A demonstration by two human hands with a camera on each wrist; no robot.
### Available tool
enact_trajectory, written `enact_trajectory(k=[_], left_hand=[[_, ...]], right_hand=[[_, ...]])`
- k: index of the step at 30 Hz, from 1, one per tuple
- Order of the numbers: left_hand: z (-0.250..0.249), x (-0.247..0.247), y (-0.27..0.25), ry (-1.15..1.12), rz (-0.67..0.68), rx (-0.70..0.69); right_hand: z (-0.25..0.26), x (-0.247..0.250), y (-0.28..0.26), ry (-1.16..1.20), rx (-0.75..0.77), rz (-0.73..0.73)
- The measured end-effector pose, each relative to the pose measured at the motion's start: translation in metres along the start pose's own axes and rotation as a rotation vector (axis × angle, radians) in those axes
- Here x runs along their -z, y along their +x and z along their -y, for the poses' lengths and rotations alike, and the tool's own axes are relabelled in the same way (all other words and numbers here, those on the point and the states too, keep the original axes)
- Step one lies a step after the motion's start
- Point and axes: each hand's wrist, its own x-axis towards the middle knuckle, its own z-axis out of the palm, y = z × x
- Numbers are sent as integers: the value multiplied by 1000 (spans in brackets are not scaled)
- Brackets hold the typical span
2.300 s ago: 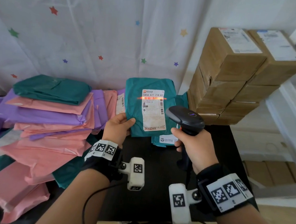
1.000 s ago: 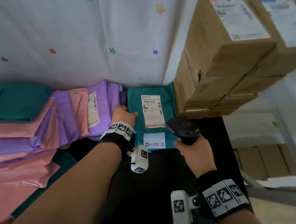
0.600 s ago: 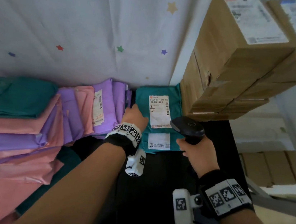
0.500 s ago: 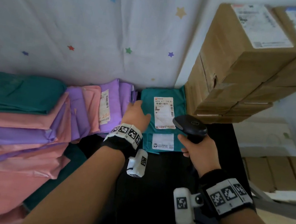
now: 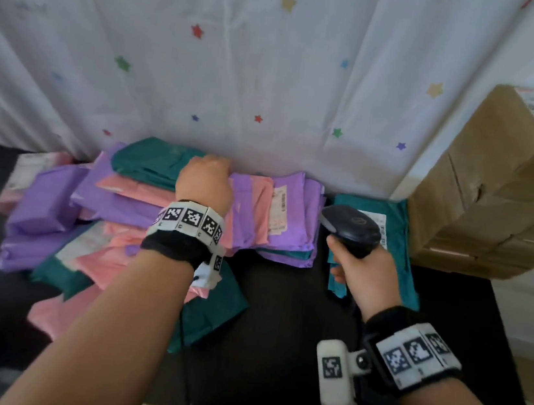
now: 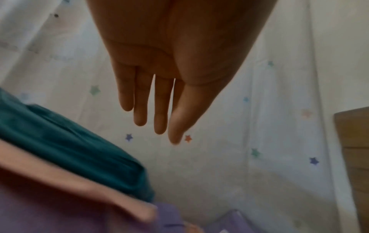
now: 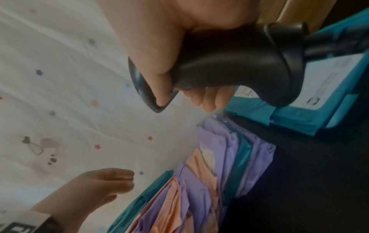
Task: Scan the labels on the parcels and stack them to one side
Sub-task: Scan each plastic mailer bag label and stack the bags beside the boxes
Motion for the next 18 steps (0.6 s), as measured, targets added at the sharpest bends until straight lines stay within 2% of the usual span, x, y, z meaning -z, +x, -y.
enact_trajectory(k=[4, 7, 11, 18], left_hand=[[35, 8, 5, 177, 178, 7], [51, 5, 7, 197, 178, -29], [60, 3, 8, 85, 87, -52], [38, 29, 9, -202, -218, -143]], right_hand=[[11, -27, -13, -10, 48, 25], [14, -39, -24, 2, 63, 16], [11, -44, -35, 32, 70, -6], [7, -33, -42, 52, 61, -84]])
